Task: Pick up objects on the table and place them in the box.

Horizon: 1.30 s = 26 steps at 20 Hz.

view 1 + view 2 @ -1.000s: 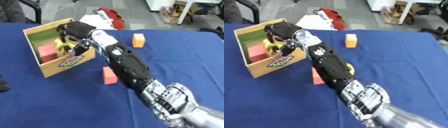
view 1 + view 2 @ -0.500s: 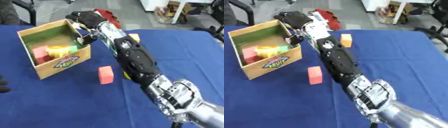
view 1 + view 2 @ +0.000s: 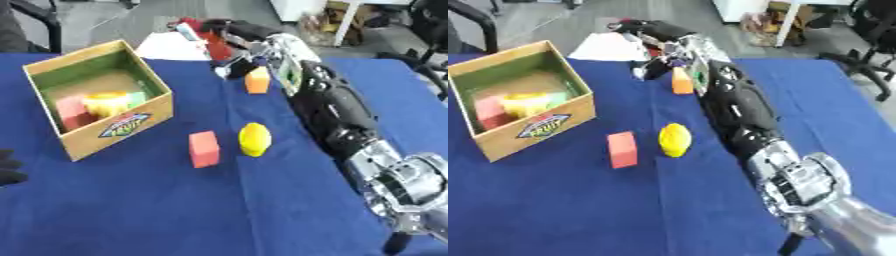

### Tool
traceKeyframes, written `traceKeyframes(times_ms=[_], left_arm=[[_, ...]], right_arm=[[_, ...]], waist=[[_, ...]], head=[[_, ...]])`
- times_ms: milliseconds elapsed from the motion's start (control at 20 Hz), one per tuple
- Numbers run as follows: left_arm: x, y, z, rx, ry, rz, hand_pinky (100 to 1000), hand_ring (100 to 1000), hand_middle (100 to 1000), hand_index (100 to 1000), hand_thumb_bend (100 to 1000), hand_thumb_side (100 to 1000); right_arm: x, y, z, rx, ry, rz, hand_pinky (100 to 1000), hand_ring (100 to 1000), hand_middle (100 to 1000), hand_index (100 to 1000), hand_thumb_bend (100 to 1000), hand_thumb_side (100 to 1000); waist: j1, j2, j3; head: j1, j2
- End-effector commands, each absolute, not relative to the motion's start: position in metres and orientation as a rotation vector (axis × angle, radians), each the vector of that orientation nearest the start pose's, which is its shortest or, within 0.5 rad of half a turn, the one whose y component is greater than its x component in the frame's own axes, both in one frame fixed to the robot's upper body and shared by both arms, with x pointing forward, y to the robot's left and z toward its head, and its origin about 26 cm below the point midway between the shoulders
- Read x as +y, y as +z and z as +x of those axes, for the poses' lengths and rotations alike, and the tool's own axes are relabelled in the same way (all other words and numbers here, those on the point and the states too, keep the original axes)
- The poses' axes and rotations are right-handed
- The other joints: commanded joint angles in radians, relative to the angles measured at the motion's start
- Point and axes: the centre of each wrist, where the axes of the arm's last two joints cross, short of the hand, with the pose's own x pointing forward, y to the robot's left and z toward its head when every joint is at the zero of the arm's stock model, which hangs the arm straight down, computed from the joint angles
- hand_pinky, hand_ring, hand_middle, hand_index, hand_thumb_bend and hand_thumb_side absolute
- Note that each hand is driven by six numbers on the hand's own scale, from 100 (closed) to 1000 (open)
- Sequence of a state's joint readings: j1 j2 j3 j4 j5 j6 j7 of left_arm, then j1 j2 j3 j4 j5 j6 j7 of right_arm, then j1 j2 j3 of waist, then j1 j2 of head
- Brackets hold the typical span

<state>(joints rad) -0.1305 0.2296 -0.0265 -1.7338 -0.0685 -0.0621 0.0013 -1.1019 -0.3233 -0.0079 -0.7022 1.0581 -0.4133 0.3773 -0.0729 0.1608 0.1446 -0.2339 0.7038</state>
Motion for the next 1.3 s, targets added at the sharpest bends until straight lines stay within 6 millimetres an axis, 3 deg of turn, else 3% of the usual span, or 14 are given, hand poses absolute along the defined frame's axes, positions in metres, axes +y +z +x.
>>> traceKeyframes(times_ms=[50, 550, 800, 1300], left_arm=[[0.275, 0.086, 0.305, -1.931, -0.32, 0.21, 685, 573, 582, 765, 100, 747], [0.275, 0.095, 0.309, -1.957, -0.332, 0.217, 685, 574, 581, 765, 100, 745], [0.275, 0.098, 0.31, -1.967, -0.34, 0.221, 685, 573, 581, 765, 100, 744], [0.276, 0.103, 0.312, -1.977, -0.356, 0.229, 686, 572, 581, 766, 100, 745]], right_arm=[[-0.277, 0.217, 0.509, -1.366, 1.61, -0.835, 964, 1000, 1000, 1000, 100, 100], [-0.303, 0.192, 0.509, -1.162, 1.494, -0.964, 956, 1000, 1000, 1000, 100, 100], [-0.316, 0.182, 0.507, -1.136, 1.406, -1.026, 954, 1000, 1000, 1000, 100, 100], [-0.327, 0.182, 0.506, -1.17, 1.293, -1.111, 944, 1000, 1000, 1000, 100, 100]], waist=[[-0.008, -0.023, 0.003], [-0.013, 0.009, 0.04], [-0.017, 0.025, 0.06], [-0.023, 0.048, 0.079]], head=[[0.007, -0.004], [0.01, -0.038], [0.004, -0.051], [0.007, -0.068]])
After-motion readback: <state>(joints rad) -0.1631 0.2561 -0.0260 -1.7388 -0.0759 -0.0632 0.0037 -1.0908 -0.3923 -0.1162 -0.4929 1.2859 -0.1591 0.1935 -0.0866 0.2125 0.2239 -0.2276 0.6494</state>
